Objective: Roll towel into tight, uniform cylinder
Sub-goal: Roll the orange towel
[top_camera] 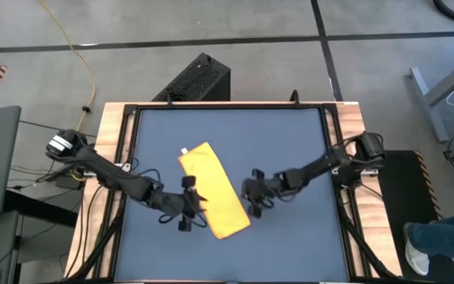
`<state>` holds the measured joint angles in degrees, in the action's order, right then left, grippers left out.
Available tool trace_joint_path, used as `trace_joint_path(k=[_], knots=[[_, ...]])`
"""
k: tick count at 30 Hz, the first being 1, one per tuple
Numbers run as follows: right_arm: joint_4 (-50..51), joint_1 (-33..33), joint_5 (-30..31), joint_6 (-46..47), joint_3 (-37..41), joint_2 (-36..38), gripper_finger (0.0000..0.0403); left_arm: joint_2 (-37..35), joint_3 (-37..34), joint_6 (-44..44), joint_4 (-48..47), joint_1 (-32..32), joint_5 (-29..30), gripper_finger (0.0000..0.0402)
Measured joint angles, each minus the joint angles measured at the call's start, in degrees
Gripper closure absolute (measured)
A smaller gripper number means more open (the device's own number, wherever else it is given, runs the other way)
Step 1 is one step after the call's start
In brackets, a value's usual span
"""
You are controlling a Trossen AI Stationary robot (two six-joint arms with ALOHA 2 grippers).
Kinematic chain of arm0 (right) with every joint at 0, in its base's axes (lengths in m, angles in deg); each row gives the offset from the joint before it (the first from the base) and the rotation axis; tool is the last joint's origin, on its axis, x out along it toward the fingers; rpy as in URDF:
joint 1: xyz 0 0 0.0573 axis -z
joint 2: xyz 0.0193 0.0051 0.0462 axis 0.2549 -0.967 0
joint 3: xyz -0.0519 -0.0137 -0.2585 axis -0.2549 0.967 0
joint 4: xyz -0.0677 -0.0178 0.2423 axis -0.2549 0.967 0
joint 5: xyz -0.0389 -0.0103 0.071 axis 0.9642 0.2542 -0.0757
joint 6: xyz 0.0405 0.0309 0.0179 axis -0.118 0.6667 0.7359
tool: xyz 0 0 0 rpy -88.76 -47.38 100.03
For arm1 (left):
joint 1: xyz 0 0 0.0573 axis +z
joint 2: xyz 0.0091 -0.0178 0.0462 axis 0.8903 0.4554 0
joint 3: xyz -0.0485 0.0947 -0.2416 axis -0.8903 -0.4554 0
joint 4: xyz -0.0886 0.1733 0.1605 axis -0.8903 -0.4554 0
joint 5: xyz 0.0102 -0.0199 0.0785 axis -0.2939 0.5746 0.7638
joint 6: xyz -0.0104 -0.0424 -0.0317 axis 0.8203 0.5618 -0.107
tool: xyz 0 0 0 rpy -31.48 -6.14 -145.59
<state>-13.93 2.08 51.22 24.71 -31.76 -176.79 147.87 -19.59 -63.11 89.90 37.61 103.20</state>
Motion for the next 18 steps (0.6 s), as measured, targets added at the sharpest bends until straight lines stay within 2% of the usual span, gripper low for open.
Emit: trace_joint_path(k=[4,9,13,18], knots=[[0.64,-5.77,3.28,1.5,0.37,-0.05,0.0381,3.89,0.2,-3.24,4.75,0.19,-4.93,0.0267],[0.69,-9.78,5.15,3.72,0.32,-0.03,0.0381,8.05,0.34,-2.85,2.99,1.93,-3.73,0.0267],[0.33,-11.4,5.28,6.04,0.3,-0.03,0.0381,9.99,0.31,-1.52,1.59,5.07,-3.29,0.0267],[-1.91,-13.71,3.22,6.75,0.3,-0.08,0.0381,10.22,0.33,-2.41,1.49,8.92,-7.18,0.0267]])
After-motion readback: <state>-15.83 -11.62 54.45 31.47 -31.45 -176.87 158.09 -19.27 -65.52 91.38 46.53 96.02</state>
